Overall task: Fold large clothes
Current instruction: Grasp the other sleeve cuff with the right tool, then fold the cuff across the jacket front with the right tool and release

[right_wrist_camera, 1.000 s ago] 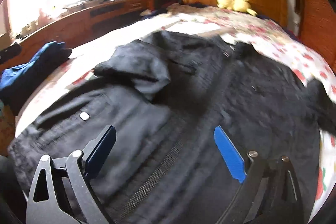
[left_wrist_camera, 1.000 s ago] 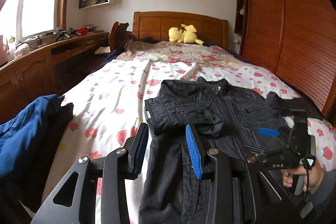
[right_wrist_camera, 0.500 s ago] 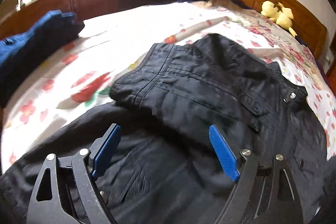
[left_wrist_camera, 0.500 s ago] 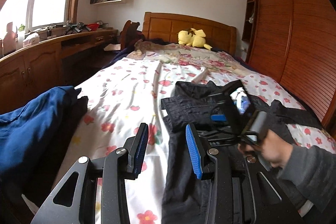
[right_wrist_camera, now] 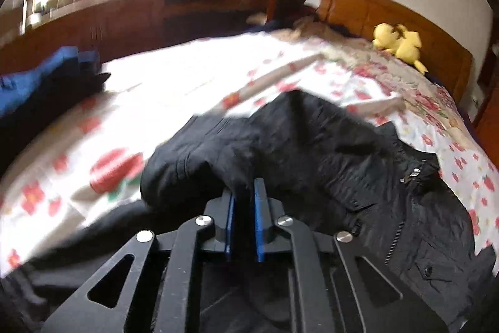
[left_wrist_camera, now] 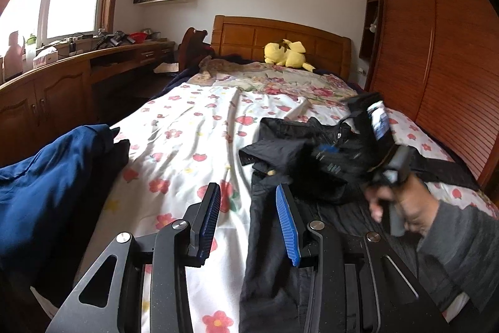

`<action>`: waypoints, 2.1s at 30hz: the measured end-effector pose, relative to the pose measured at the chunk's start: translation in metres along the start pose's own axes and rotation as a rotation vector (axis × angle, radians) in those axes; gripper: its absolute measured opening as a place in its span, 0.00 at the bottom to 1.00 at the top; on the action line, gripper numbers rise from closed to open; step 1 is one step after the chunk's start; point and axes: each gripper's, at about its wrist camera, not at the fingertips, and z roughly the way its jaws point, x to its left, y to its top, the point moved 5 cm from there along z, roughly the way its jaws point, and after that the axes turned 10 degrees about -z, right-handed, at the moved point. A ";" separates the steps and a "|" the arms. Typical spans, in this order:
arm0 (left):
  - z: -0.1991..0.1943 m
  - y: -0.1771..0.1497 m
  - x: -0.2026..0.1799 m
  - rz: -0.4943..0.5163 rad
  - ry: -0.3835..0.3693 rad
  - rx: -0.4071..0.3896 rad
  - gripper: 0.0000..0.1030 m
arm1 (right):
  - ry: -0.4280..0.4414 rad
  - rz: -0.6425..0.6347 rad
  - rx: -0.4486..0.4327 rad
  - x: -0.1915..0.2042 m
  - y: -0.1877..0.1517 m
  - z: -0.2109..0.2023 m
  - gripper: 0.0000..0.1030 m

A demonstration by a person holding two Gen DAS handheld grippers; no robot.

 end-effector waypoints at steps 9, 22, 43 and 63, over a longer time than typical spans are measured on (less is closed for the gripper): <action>-0.001 -0.009 -0.020 0.035 -0.020 0.016 0.37 | -0.081 0.158 -0.097 -0.046 -0.044 -0.092 0.09; -0.014 -0.030 -0.059 0.089 -0.078 0.027 0.37 | -0.073 0.143 0.111 -0.039 -0.161 -0.129 0.09; 0.104 -0.034 -0.060 0.131 -0.086 0.092 0.37 | -0.066 0.151 0.054 -0.019 -0.166 -0.154 0.38; 0.109 -0.052 -0.065 0.122 -0.092 0.094 0.37 | -0.045 -0.005 0.223 0.023 -0.159 -0.087 0.72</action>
